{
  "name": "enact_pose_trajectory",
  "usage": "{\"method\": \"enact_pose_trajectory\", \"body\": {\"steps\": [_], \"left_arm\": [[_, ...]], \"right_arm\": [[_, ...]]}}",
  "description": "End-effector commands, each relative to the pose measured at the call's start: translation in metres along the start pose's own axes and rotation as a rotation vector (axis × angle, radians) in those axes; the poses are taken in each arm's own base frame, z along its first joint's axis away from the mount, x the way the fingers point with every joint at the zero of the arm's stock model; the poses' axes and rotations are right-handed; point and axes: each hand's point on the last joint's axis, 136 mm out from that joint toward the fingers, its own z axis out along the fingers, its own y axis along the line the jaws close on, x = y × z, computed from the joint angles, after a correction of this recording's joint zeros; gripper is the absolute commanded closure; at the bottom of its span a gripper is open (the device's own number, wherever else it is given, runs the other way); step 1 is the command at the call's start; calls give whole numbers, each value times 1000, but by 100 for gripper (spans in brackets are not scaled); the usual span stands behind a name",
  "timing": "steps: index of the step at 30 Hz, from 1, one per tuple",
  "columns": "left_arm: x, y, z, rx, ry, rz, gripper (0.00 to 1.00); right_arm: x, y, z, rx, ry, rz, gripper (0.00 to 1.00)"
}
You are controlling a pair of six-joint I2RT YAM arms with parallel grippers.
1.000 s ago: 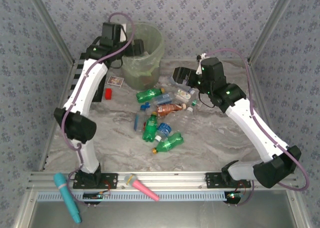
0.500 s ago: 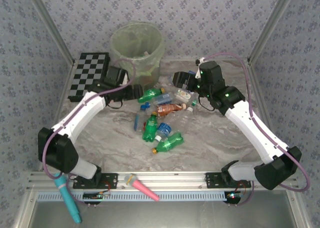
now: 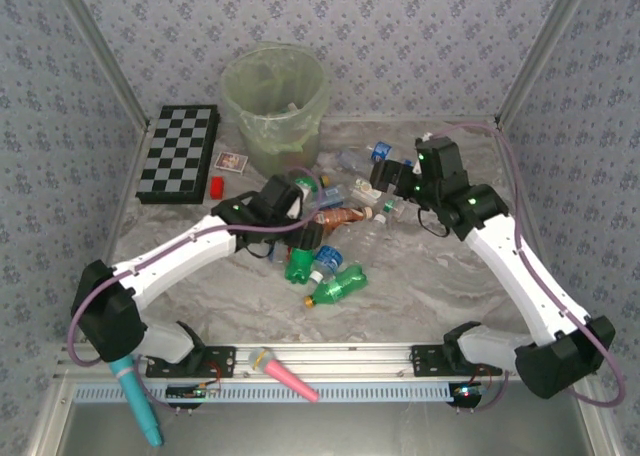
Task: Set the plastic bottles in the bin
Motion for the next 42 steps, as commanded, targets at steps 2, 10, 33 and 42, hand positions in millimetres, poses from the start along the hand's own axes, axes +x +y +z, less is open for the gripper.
{"method": "enact_pose_trajectory", "body": {"steps": [2,10,33,42], "left_arm": [[18,-24,10,-11,48,168,17],[47,-70,41,-26,181,376,28],[94,-100,94,-103,444,614,35],[107,-94,110,-129,494,626,32]], "right_arm": [[23,-39,-20,105,29,29,1],[50,-69,-47,146,28,71,1],[70,-87,-80,152,-19,114,1],[69,-86,-80,149,-22,116,1]]}}
